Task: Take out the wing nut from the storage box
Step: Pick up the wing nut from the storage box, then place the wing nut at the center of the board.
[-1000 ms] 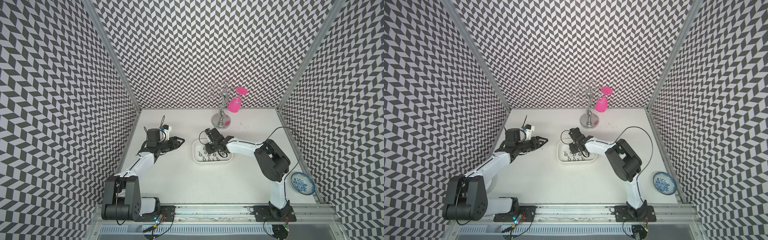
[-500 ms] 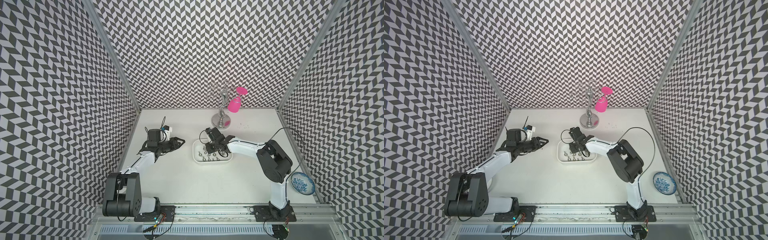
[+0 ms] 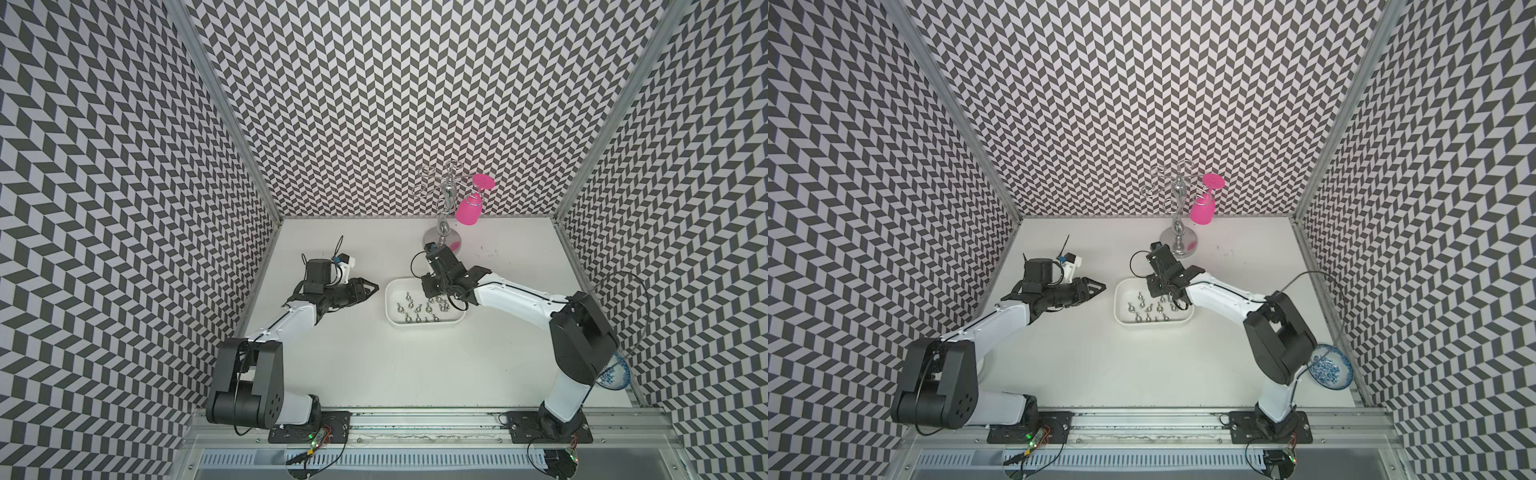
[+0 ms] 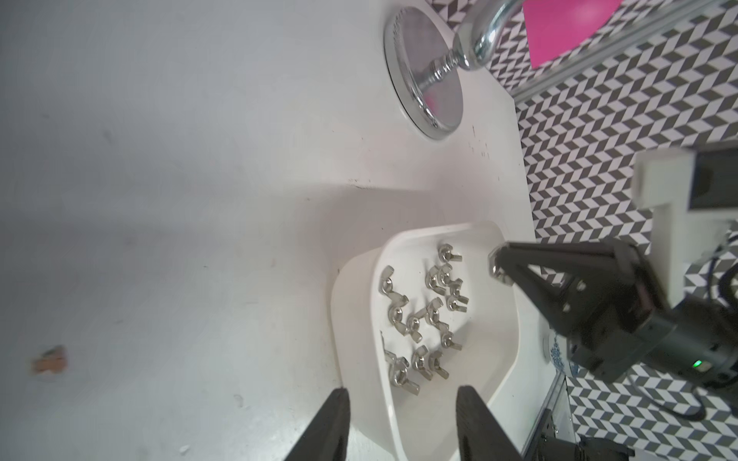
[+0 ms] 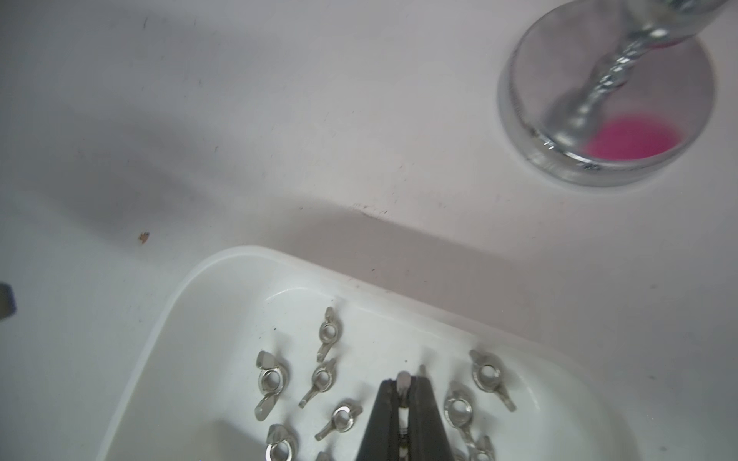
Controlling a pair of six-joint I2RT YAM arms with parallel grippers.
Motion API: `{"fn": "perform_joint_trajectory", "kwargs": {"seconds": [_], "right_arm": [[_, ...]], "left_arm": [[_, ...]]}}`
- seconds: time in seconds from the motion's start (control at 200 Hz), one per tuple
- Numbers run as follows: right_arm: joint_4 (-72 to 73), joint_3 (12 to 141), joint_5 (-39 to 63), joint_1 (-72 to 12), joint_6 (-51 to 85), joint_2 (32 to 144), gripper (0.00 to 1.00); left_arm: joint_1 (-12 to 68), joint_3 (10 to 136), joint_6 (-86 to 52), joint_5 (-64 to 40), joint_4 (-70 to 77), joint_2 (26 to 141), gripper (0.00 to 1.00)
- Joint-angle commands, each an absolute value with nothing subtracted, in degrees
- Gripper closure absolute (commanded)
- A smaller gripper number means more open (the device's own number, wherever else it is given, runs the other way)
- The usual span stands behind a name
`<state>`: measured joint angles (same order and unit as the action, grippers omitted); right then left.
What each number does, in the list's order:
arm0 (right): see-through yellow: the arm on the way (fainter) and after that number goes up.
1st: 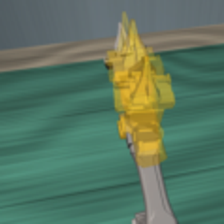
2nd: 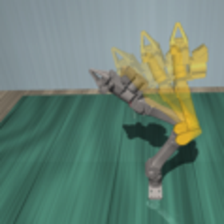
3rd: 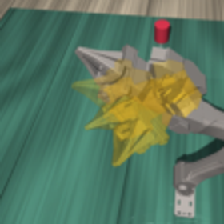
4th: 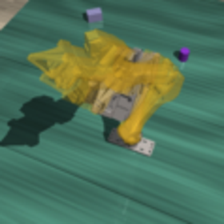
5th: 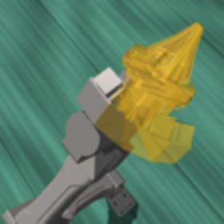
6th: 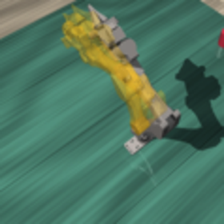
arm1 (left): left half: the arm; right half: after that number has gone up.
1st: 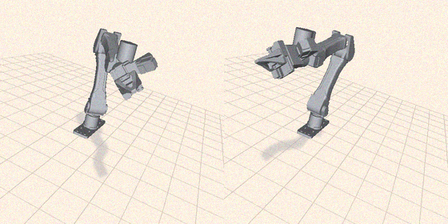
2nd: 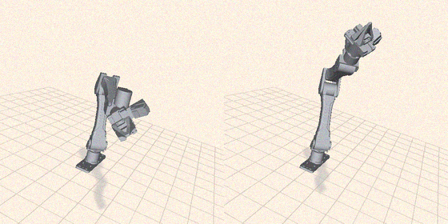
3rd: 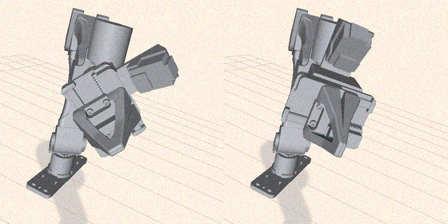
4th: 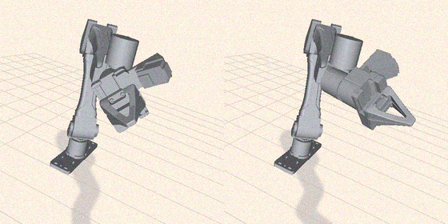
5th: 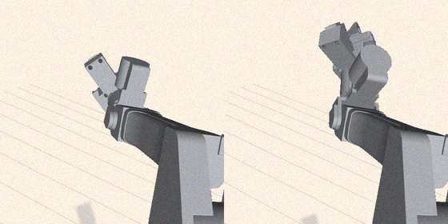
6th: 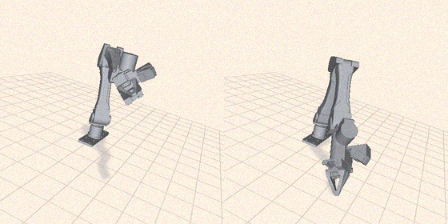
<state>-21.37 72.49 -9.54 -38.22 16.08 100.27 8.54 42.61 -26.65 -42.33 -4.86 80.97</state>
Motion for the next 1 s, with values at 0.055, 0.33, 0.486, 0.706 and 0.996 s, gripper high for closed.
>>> {"fn": "perform_joint_trajectory", "kwargs": {"seconds": [0.055, 0.33, 0.486, 0.706, 0.996], "right_arm": [[-21.9, 68.3, -12.9, -28.8, 20.4, 94.7, 1.0], [-17.8, 58.4, -8.7, -18.4, 24.3, 94.9, 1.0], [-13.0, 53.7, -5.7, -15.8, 26.2, 97.2, 1.0], [-13.9, 54.0, -6.6, -15.8, 25.2, 100.0, 1.0], [-14.9, 54.1, -7.1, -15.8, 24.2, 100.3, 0.83]], "left_arm": [[15.7, 46.9, -27.8, -40.9, -4.4, 81.2, 0.53], [22.2, 46.8, -30.6, -40.9, -1.0, 80.4, 0.53], [23.3, 45.3, -32.8, -41.6, 0.9, 80.6, 0.53], [23.8, 45.1, -32.2, -41.1, -0.1, 79.4, 0.52], [23.9, 44.7, -32.1, -40.8, -0.4, 79.2, 0.52]]}}
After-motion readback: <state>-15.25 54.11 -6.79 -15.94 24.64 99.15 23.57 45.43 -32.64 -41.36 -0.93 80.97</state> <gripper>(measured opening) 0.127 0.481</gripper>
